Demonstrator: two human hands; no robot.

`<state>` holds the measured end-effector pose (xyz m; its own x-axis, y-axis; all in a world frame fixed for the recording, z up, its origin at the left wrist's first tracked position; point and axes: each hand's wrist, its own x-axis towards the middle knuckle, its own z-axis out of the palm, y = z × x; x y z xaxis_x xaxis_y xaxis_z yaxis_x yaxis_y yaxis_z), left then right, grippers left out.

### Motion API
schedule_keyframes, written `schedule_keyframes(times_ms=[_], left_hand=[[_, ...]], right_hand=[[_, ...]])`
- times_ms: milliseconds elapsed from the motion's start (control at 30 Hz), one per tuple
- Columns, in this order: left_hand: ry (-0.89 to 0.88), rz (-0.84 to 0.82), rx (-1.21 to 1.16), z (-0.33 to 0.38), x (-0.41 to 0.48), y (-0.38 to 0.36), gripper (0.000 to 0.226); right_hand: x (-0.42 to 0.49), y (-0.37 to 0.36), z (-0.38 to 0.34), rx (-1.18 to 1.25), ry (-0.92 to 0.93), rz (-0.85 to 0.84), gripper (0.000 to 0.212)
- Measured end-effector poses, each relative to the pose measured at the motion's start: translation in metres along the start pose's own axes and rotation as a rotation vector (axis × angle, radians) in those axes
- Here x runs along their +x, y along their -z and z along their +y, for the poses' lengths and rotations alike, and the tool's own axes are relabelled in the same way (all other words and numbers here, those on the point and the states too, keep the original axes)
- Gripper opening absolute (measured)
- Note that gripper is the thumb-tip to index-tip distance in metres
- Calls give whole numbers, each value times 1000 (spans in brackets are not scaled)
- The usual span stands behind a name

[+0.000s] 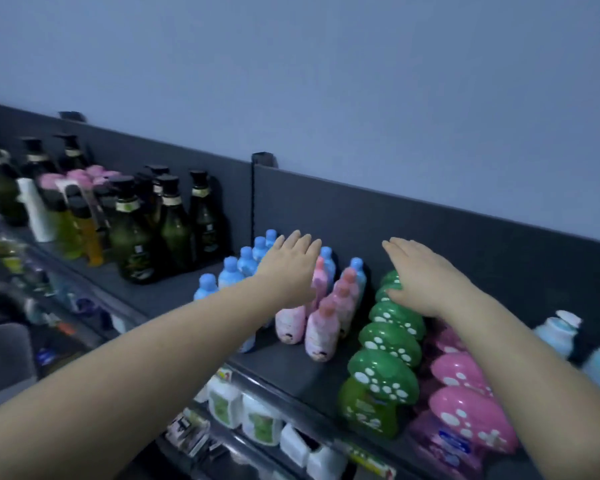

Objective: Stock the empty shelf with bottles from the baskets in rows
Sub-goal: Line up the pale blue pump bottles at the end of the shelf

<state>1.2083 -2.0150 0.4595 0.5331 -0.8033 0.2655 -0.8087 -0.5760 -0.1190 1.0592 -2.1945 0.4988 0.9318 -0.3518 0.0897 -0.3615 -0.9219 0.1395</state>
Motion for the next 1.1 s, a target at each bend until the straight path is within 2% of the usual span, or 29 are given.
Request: schedule_keyframes(times_ms=[133,267,600,900,1033,1100], left_hand=[[111,-62,43,-81,-58,-2,92],[207,-136,36,-151,-114,-3,91],[529,-205,36,-295,-265,-7,91],[769,-259,11,-373,-346,-33,88],[876,-298,28,-411,-372,-51,101],[931,-339,23,-424,-384,-62,99]], right_hand=[[26,7,-96,26,132,20,85],[40,4,-188,49,266,38,81],[69,-2,-389,79,595,-14,89],[106,-17,-526,77,848,-32,88],[129,-32,-588,76,948,-25,83],[136,-41,-616,82,994,-13,83]])
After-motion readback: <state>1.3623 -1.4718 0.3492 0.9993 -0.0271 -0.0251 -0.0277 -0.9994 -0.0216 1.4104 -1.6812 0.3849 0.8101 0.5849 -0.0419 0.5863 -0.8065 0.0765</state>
